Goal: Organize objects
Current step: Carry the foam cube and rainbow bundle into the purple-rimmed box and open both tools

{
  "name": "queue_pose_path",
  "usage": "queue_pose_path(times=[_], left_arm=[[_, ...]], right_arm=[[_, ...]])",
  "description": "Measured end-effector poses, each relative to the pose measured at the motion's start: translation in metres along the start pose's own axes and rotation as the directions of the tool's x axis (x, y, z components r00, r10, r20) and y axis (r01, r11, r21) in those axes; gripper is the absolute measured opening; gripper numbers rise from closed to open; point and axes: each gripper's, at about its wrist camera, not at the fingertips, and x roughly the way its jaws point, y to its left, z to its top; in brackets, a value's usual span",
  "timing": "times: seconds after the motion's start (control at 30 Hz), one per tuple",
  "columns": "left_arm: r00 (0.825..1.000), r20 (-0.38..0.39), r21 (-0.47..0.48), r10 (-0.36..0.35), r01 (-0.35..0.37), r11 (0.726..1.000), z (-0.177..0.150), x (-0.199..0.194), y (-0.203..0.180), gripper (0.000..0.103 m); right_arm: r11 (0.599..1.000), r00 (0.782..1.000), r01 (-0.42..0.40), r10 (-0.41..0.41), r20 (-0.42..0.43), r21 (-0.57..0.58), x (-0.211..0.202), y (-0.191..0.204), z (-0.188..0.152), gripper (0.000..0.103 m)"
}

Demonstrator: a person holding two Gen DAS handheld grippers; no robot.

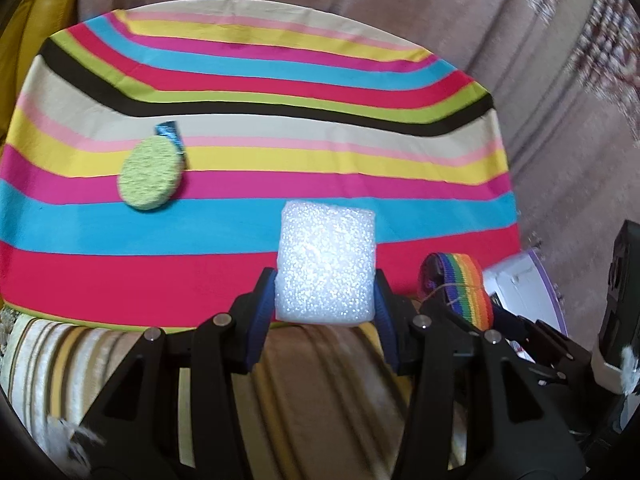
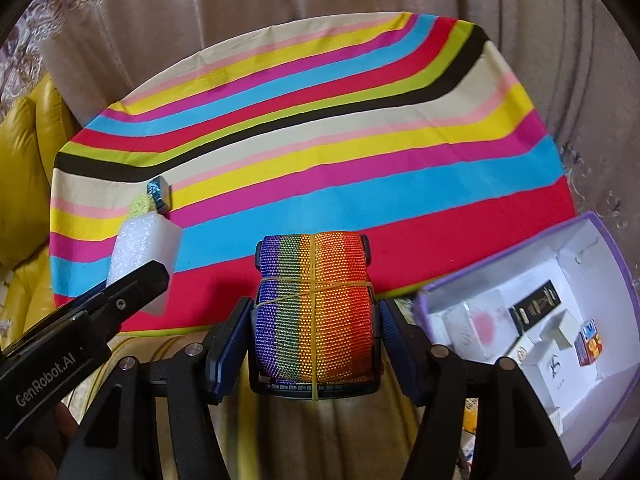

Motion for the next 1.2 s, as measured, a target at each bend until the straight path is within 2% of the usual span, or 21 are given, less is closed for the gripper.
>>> queue_pose_path(times=[0.33, 0.6, 0.97, 1.2], left_arm=[[0.995, -0.055, 0.105, -0.08, 0.086, 0.991, -0.01, 0.012, -0.054, 0.051], [0.983, -0.119, 0.176, -0.137, 0.157, 0.972, -0.018, 0.024, -0.092, 0.051], [0.963, -0.188, 0.244, -0.192, 0.235, 0.941, -0.031, 0.037, -0.132, 0.051], [0.949, -0.21, 0.263, -0.237, 0.288, 0.921, -0.033, 0.04, -0.146, 0.051]], right_arm=[[0.996, 0.998, 0.061, -0.061, 0.002, 0.069, -0.019, -0.046, -0.013, 0.063], [0.979, 0.991, 0.132, -0.132, -0.011, 0.156, -0.031, -0.091, -0.025, 0.063], [0.936, 0.974, 0.225, -0.222, -0.041, 0.269, -0.041, -0.146, -0.043, 0.063], [0.907, 0.954, 0.296, -0.299, -0.038, 0.3, -0.049, -0.163, -0.047, 0.064]])
